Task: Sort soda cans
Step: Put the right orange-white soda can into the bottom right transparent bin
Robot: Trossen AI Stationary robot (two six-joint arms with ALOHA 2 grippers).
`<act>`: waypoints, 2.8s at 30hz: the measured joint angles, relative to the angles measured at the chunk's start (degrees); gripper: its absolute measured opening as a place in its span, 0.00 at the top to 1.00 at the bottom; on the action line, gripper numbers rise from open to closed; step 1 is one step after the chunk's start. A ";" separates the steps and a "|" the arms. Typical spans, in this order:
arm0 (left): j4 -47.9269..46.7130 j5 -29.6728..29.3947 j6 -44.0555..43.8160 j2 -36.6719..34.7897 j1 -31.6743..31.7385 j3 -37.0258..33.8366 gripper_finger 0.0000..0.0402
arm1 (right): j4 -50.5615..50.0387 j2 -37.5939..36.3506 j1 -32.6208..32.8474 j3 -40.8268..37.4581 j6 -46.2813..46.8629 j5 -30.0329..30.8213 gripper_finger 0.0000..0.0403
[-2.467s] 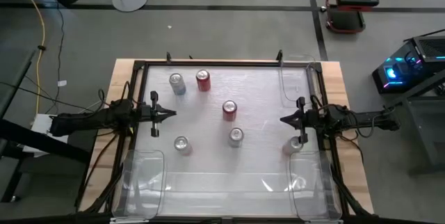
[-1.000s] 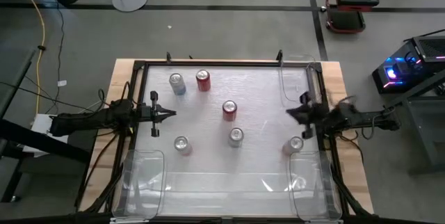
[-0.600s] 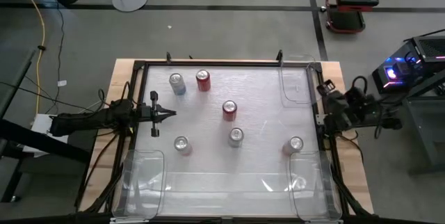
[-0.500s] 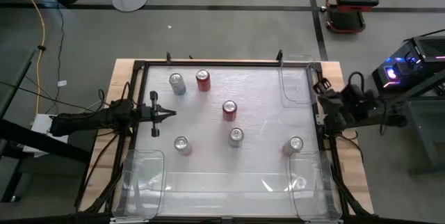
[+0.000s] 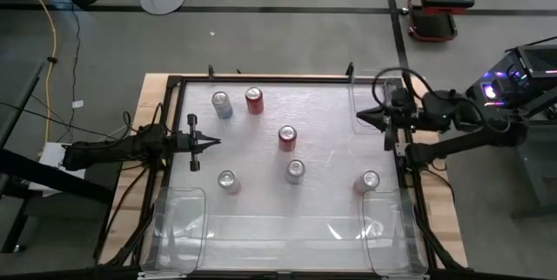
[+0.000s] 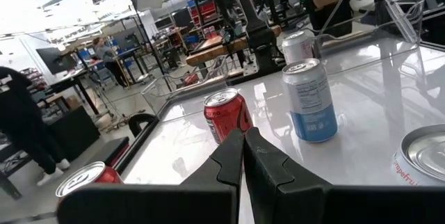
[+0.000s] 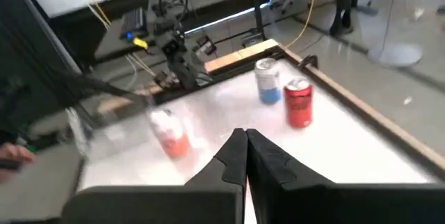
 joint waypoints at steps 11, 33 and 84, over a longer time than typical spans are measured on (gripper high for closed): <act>0.09 -0.18 0.01 0.00 0.00 0.02 0.99 | 4.64 8.66 0.73 7.05 6.17 -1.90 1.00; 0.50 -0.83 -11.86 0.00 0.00 0.02 0.99 | -50.03 32.80 11.20 18.71 37.24 -12.41 0.73; 0.07 -0.81 -12.01 -0.02 0.00 0.00 0.99 | -31.44 32.18 12.22 -11.44 56.36 -22.48 0.29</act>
